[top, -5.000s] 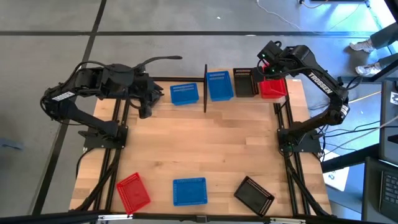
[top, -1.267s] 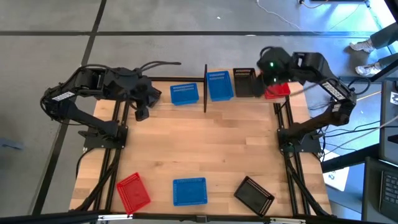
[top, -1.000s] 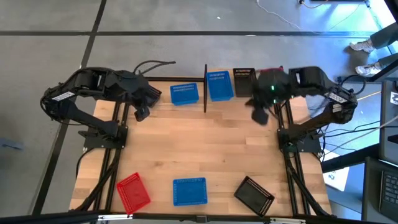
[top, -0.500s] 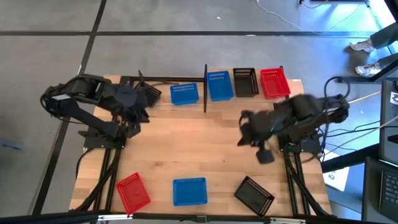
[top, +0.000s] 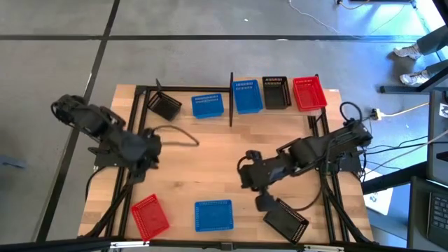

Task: Stack baskets on shelf by color
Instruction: Stack the bottom blue bin on the blue bin on the shelf

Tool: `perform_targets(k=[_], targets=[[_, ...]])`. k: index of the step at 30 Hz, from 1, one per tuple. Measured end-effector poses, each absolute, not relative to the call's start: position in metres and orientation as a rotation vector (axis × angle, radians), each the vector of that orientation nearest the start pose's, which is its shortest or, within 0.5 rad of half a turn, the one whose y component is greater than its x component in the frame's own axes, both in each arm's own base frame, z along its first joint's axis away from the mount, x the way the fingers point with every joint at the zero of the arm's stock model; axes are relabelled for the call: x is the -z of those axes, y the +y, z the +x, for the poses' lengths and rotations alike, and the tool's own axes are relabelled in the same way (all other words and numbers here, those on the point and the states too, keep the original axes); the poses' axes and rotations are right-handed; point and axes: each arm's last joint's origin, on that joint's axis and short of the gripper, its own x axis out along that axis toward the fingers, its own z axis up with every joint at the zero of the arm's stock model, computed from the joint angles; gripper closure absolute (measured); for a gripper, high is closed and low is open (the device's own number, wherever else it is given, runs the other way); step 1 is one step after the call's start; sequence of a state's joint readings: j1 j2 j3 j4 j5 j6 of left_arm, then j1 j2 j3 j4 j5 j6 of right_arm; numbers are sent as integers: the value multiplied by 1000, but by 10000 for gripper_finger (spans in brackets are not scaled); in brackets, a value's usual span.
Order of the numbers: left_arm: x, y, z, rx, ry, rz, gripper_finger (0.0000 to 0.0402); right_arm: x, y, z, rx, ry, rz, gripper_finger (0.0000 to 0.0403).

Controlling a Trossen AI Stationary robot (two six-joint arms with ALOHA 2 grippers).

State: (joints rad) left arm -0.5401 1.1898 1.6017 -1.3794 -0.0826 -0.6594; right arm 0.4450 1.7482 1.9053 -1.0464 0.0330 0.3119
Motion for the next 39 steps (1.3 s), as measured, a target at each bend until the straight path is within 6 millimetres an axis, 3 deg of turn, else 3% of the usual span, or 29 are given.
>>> perform_targets(k=[8, 18, 26, 39], targets=[[-378, -123, 140, 44, 1172, -332, 317, -371, 168, 348, -252, 861, 111, 403], [-343, -150, 142, 112, 1132, -329, 317, -337, 179, 374, -209, 926, 174, 388], [-331, -154, 143, 111, 1134, -335, 317, -317, 184, 384, -194, 967, 160, 387], [-330, -154, 143, 105, 1137, -341, 317, -318, 184, 390, -236, 918, 131, 398]])
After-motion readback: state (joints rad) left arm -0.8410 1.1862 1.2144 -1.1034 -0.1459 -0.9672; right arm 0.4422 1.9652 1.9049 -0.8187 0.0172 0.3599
